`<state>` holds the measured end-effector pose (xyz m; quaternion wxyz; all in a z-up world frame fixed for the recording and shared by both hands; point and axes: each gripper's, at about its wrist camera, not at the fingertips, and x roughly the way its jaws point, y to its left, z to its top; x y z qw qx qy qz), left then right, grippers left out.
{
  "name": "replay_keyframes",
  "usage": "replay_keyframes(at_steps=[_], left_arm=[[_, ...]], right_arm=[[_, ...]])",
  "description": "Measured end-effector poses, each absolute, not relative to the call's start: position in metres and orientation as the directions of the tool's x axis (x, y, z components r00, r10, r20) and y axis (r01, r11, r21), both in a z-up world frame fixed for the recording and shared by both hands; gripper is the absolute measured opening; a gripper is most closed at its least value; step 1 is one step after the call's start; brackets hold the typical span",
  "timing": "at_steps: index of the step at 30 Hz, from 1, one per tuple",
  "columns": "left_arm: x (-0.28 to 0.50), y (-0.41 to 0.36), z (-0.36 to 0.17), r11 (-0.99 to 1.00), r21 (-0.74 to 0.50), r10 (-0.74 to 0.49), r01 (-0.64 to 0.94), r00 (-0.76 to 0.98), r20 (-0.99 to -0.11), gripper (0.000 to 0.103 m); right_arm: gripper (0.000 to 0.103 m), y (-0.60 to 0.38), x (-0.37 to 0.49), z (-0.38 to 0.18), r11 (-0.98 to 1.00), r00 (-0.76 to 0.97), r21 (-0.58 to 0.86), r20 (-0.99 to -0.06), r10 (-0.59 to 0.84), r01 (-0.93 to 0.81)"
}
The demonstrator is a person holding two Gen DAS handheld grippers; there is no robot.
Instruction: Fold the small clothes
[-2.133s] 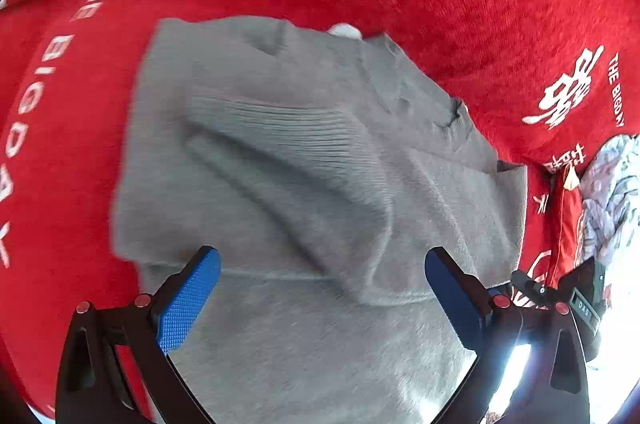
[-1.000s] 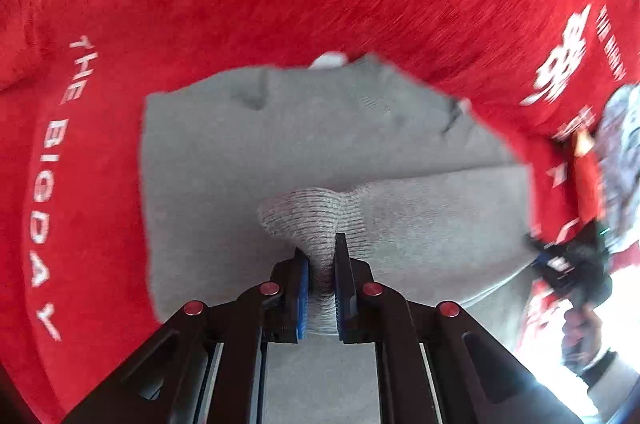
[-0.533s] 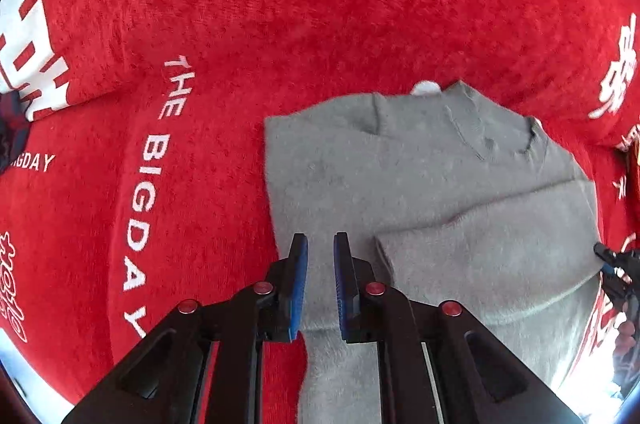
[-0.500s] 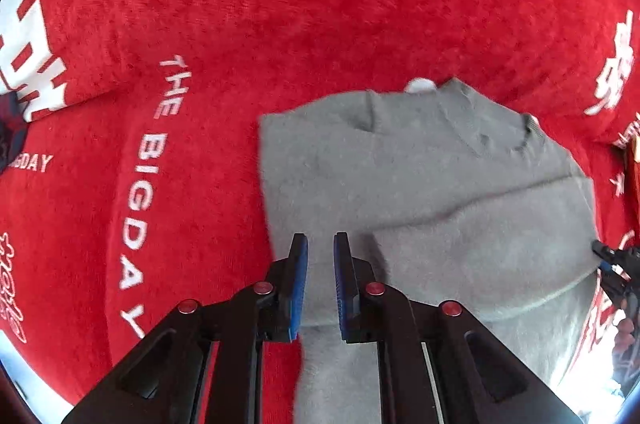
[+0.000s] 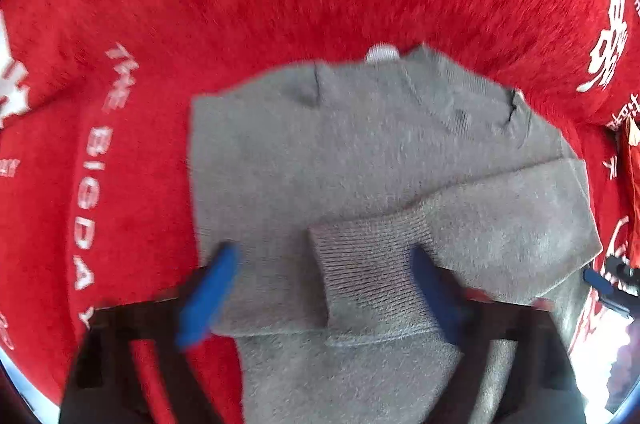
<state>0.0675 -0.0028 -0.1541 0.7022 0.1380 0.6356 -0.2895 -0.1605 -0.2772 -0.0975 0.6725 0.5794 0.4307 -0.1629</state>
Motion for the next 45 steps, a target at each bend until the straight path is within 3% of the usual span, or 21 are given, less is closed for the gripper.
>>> replay_keyframes(at_steps=[1,2,4,10,15,17,18,20,23,28,36,38,40,41,45], left_arm=[[0.068,-0.004,-0.161,0.793,-0.176,-0.217,0.583,0.000,-0.976,0.040],[0.068,-0.005,-0.162,0.786,-0.170,-0.221,0.595,0.013,-0.975,0.022],[0.068,-0.006,-0.157,0.775,-0.177,-0.242,0.607,0.026,-0.970,0.010],[0.074,-0.007,-0.155,0.775,-0.156,-0.234,0.612,0.049,-0.971,0.010],[0.071,-0.014,-0.166,0.773,-0.137,-0.216,0.620,0.054,-0.975,0.010],[0.069,-0.017,-0.166,0.773,-0.133,-0.215,0.620,0.058,-0.975,0.010],[0.068,-0.020,-0.166,0.772,-0.130,-0.215,0.622,0.063,-0.975,0.010],[0.066,-0.025,-0.162,0.767,-0.117,-0.217,0.631,0.083,-0.973,0.003],[0.074,-0.033,-0.158,0.760,-0.115,-0.231,0.640,0.100,-0.968,0.003],[0.085,-0.045,-0.159,0.765,-0.070,-0.217,0.640,0.154,-0.964,0.003],[0.058,-0.027,-0.153,0.756,-0.022,-0.174,0.655,0.169,-0.970,0.003],[0.056,-0.019,-0.156,0.772,-0.021,-0.157,0.635,0.159,-0.975,0.003],[0.054,-0.007,-0.156,0.806,-0.024,-0.142,0.592,0.154,-0.978,0.003],[0.052,-0.005,-0.157,0.816,-0.018,-0.136,0.577,0.162,-0.978,0.003],[0.047,0.010,-0.152,0.840,-0.018,-0.147,0.542,0.197,-0.969,0.003]], right_arm=[[0.062,-0.280,-0.159,-0.099,0.265,0.579,0.638,-0.769,0.271,0.723],[0.062,-0.281,-0.158,-0.098,0.265,0.577,0.633,-0.773,0.264,0.727],[0.062,-0.288,-0.156,-0.094,0.280,0.561,0.608,-0.794,0.234,0.743],[0.061,-0.340,-0.154,-0.075,0.357,0.484,0.465,-0.874,0.040,0.810],[0.060,-0.375,-0.148,-0.124,0.226,0.485,0.498,-0.867,0.116,0.837],[0.050,-0.378,-0.137,-0.122,0.273,0.484,0.494,-0.868,0.106,0.826],[0.013,-0.377,-0.131,-0.123,0.296,0.470,0.488,-0.873,0.134,0.821],[0.011,-0.372,-0.122,-0.113,0.373,0.446,0.457,-0.887,0.121,0.808],[0.010,-0.369,-0.109,-0.087,0.496,0.422,0.380,-0.906,0.030,0.781],[0.007,-0.391,-0.118,-0.102,0.482,0.309,0.253,-0.950,-0.039,0.839],[0.010,-0.382,-0.153,-0.087,0.359,0.381,0.359,-0.924,0.010,0.861],[0.021,-0.364,-0.160,-0.080,0.339,0.425,0.415,-0.904,0.049,0.844],[0.052,-0.342,-0.169,-0.073,0.306,0.480,0.482,-0.873,0.089,0.821],[0.057,-0.330,-0.173,-0.072,0.282,0.506,0.514,-0.856,0.107,0.810],[0.058,-0.292,-0.186,-0.090,0.160,0.549,0.577,-0.814,0.188,0.801]])
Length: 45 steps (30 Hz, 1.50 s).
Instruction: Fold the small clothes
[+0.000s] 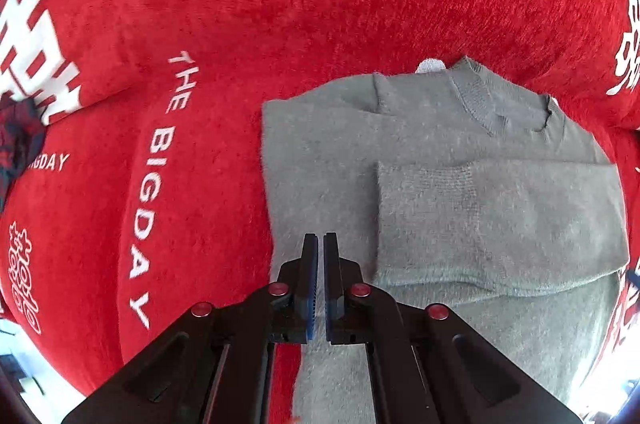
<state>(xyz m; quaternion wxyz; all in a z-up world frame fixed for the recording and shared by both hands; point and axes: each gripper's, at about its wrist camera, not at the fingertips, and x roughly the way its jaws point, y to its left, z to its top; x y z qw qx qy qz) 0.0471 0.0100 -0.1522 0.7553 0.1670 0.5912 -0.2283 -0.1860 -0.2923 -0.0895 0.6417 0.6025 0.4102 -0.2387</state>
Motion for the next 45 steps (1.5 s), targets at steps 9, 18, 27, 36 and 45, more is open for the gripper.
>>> replay_keyframes(at_steps=[9,18,27,36,45], left_arm=[[0.039,0.019,-0.137,0.846,0.018,-0.133,0.533,0.243,-0.961,0.102],[0.071,0.035,-0.098,0.875,-0.048,-0.167,0.482,0.208,-0.964,0.102],[0.078,0.064,-0.043,0.887,-0.096,-0.250,0.452,0.294,-0.923,0.102],[0.087,0.094,-0.020,0.885,-0.141,-0.286,0.443,0.279,-0.917,0.102],[0.074,0.094,-0.036,0.881,-0.127,-0.259,0.455,0.240,-0.936,0.102]], right_arm=[[0.006,-0.290,-0.174,-0.112,0.215,0.463,0.496,-0.866,0.187,0.841],[0.015,-0.255,-0.154,-0.089,0.335,0.420,0.480,-0.876,0.239,0.811],[0.066,-0.164,-0.026,-0.127,0.113,0.672,0.806,-0.553,0.493,0.580],[0.050,-0.141,-0.002,-0.158,0.051,0.626,0.725,-0.625,0.467,0.687],[0.011,-0.121,-0.001,-0.162,0.202,0.521,0.698,-0.667,0.533,0.687]])
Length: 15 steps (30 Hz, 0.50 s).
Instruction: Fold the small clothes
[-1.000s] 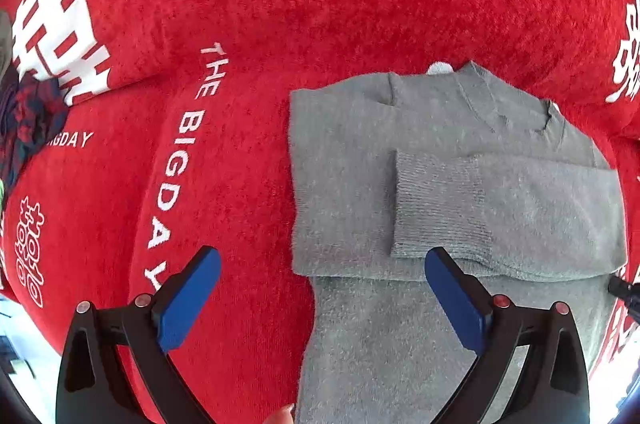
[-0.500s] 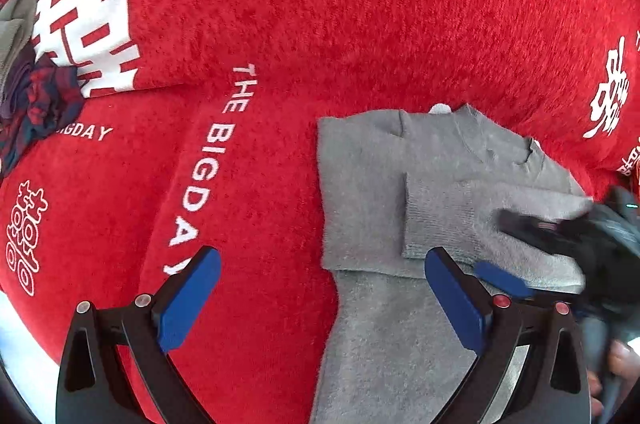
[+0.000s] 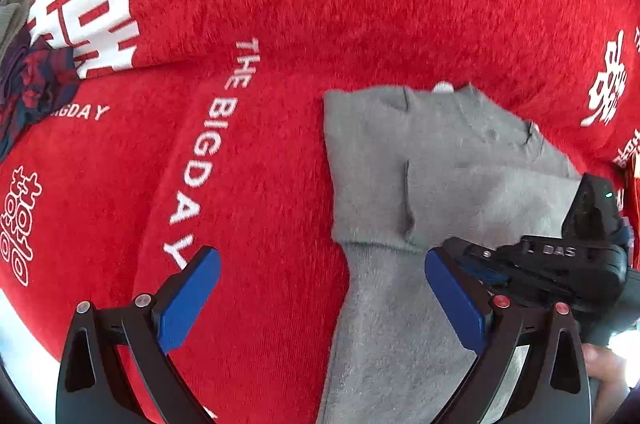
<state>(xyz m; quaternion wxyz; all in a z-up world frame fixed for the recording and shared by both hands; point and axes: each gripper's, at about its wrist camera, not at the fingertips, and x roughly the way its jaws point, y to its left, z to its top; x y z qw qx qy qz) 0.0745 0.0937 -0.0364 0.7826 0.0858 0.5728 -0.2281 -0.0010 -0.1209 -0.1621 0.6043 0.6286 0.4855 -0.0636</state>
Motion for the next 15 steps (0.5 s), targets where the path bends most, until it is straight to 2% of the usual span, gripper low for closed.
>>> replay_keyframes(at_steps=[4,8,9,12,13,15], left_arm=[[0.064,0.103,-0.034,0.877,-0.127,-0.256,0.463,0.226,-0.940,0.102],[0.069,0.081,-0.052,0.871,-0.130,-0.261,0.474,0.222,-0.940,0.102],[0.072,0.078,-0.057,0.868,-0.128,-0.260,0.480,0.221,-0.940,0.102],[0.074,0.067,-0.066,0.859,-0.116,-0.247,0.498,0.205,-0.947,0.102],[0.072,0.064,-0.069,0.858,-0.110,-0.238,0.501,0.199,-0.951,0.102],[0.067,0.057,-0.075,0.859,-0.094,-0.212,0.504,0.184,-0.960,0.102]], right_arm=[[0.012,-0.121,-0.008,-0.133,0.371,0.431,0.676,-0.711,0.556,0.636],[0.013,-0.174,-0.046,-0.094,0.516,0.405,0.542,-0.839,0.362,0.663],[0.015,-0.195,-0.060,-0.087,0.529,0.393,0.491,-0.871,0.294,0.692],[0.035,-0.244,-0.093,-0.085,0.528,0.335,0.376,-0.926,0.177,0.761],[0.038,-0.256,-0.102,-0.089,0.532,0.308,0.343,-0.938,0.157,0.774],[0.037,-0.276,-0.120,-0.103,0.538,0.208,0.246,-0.969,0.133,0.806]])
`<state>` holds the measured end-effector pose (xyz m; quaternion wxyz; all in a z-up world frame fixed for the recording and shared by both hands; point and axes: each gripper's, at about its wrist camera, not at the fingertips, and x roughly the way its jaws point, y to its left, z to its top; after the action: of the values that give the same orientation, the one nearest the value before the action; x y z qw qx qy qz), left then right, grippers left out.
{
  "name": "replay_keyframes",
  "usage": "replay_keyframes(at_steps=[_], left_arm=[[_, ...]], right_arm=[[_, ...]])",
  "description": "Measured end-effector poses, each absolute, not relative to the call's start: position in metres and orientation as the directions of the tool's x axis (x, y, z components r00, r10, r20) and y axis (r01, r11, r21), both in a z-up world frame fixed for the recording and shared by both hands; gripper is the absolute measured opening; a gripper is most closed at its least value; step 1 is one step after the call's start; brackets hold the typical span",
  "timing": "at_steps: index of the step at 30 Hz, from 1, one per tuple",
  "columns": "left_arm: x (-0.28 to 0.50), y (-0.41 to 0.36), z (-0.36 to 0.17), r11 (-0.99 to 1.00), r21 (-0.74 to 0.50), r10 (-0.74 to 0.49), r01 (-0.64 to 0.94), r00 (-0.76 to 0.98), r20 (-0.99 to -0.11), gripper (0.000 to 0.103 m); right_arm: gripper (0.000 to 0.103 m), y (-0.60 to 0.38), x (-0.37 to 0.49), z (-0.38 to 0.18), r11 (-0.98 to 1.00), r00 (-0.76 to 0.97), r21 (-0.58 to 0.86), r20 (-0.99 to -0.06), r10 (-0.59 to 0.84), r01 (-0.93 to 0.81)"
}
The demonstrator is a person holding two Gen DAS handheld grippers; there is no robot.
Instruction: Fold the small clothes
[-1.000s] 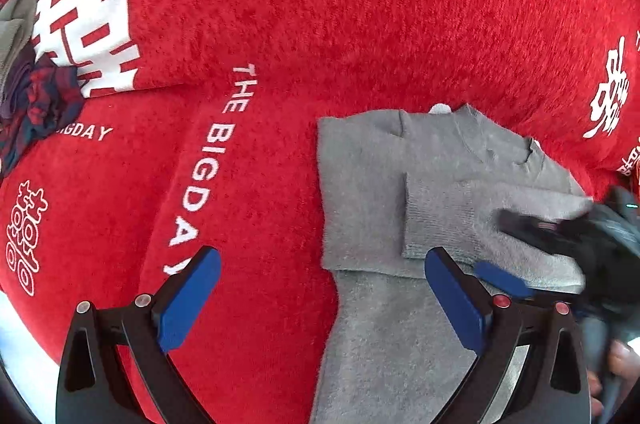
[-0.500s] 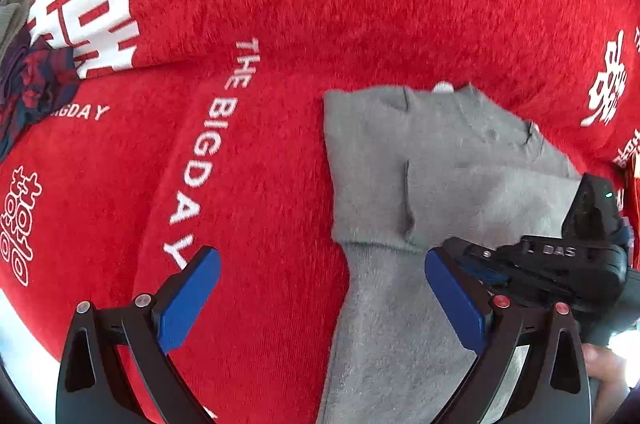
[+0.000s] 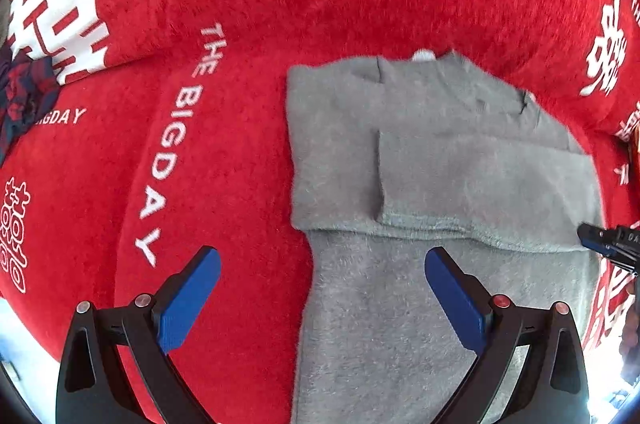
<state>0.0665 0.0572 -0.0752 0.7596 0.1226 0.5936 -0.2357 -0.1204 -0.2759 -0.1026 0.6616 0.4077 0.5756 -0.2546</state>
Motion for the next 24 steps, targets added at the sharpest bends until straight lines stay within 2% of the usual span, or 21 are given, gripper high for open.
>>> replay_keyframes(at_steps=[2,4,5,7,9,17,19,24], left_arm=[[0.059,0.053,-0.078,0.858,-0.081,-0.192,0.507,0.171,-0.966,0.102],[0.051,0.050,-0.078,0.853,-0.064,-0.174,0.517,0.168,-0.970,0.102],[0.048,0.048,-0.079,0.850,-0.054,-0.162,0.524,0.163,-0.973,0.102],[0.042,0.046,-0.081,0.847,-0.036,-0.135,0.530,0.150,-0.979,0.102],[0.038,0.046,-0.082,0.849,-0.028,-0.118,0.528,0.138,-0.983,0.102],[0.011,0.036,-0.091,0.851,-0.006,-0.055,0.526,0.077,-0.996,0.102],[0.004,0.032,-0.092,0.849,-0.006,-0.046,0.528,0.063,-0.997,0.102],[-0.013,0.023,-0.092,0.855,0.004,-0.030,0.518,0.057,-0.998,0.102]], right_arm=[[0.033,-0.292,-0.146,-0.102,0.476,0.289,0.332,-0.943,0.163,0.814],[0.035,-0.295,-0.157,-0.095,0.471,0.267,0.302,-0.953,0.141,0.829],[0.038,-0.293,-0.162,-0.091,0.472,0.259,0.292,-0.956,0.137,0.832],[0.052,-0.287,-0.173,-0.087,0.460,0.273,0.319,-0.948,0.166,0.828],[0.055,-0.280,-0.183,-0.086,0.445,0.290,0.356,-0.933,0.212,0.822],[0.058,-0.242,-0.189,-0.093,0.402,0.321,0.433,-0.893,0.316,0.807],[0.061,-0.241,-0.189,-0.093,0.410,0.329,0.450,-0.884,0.333,0.793],[0.061,-0.239,-0.182,-0.096,0.455,0.322,0.486,-0.862,0.393,0.746]])
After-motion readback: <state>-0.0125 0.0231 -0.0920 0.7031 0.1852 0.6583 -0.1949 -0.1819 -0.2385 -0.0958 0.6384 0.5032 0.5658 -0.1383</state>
